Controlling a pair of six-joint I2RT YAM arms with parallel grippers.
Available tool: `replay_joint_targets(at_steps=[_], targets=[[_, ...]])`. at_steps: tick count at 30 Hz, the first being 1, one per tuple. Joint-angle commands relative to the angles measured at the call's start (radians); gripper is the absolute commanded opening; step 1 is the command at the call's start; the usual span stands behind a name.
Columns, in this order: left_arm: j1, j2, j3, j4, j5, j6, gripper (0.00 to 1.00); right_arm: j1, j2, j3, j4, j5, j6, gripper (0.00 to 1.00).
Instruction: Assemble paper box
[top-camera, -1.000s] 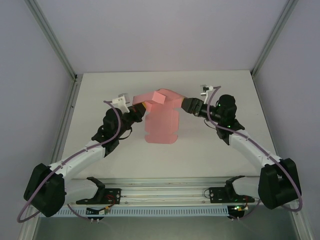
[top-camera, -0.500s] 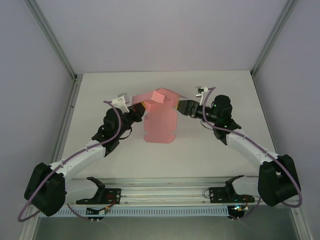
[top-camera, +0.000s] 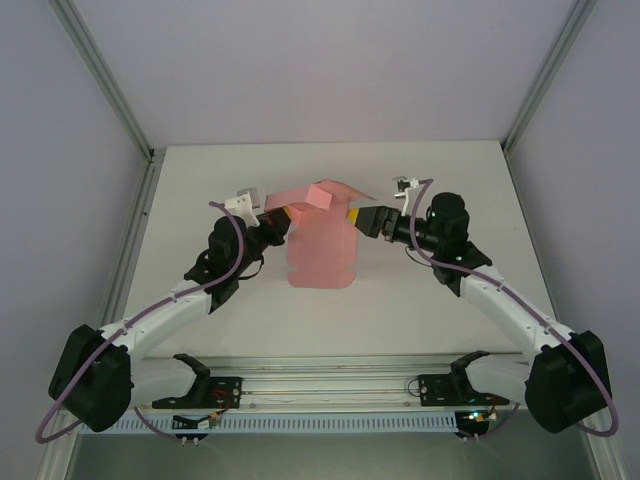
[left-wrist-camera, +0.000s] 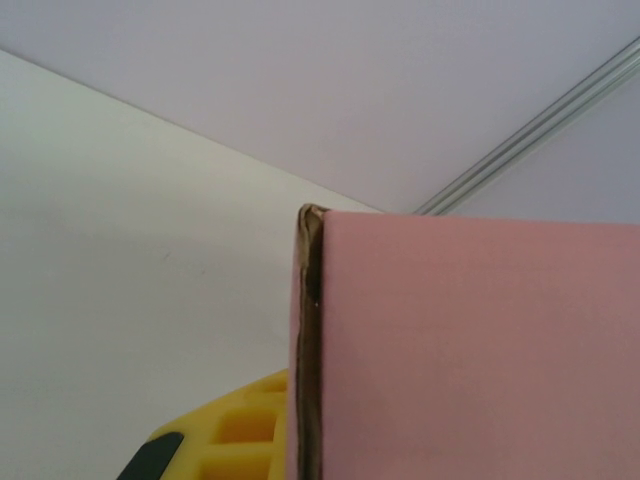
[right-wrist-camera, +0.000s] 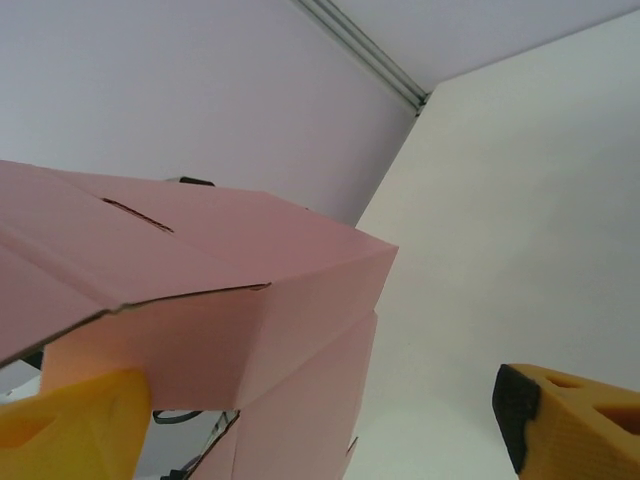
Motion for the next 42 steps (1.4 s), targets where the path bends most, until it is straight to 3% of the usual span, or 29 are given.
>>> replay_joint_targets(at_steps=[1,5,10,12,16,22,31,35,42], targets=[[0.003,-0.003,0.004,0.037,0.034,0.008,0.0,0.033,0.038,0.053,-0.008,0.0,-0.058,0.88],[0.003,0.007,0.005,0.04,0.033,-0.003,0.0,0.09,0.077,0.093,-0.054,0.1,-0.123,0.85],[0.003,0.007,-0.009,0.087,0.056,-0.014,0.0,0.191,0.115,0.173,-0.298,0.503,-0.252,0.76],[0.003,0.004,-0.009,0.092,0.06,-0.014,0.0,0.214,0.14,0.197,-0.355,0.608,-0.255,0.64],[0.003,-0.004,-0.011,0.084,0.052,-0.012,0.0,0.224,0.155,0.205,-0.366,0.638,-0.259,0.63],[0.003,-0.015,-0.012,0.052,0.028,-0.001,0.0,0.225,0.082,0.193,-0.414,0.702,-0.306,0.68],[0.003,-0.01,0.003,-0.009,0.012,0.022,0.0,0.221,-0.201,0.122,-0.447,0.552,-0.411,0.97],[0.004,-0.006,0.012,-0.023,0.025,0.032,0.0,0.219,-0.33,0.114,-0.536,0.532,-0.478,1.0],[0.008,-0.004,0.054,-0.109,0.132,0.096,0.0,0.18,-0.448,0.195,-0.7,0.744,-0.621,0.97]])
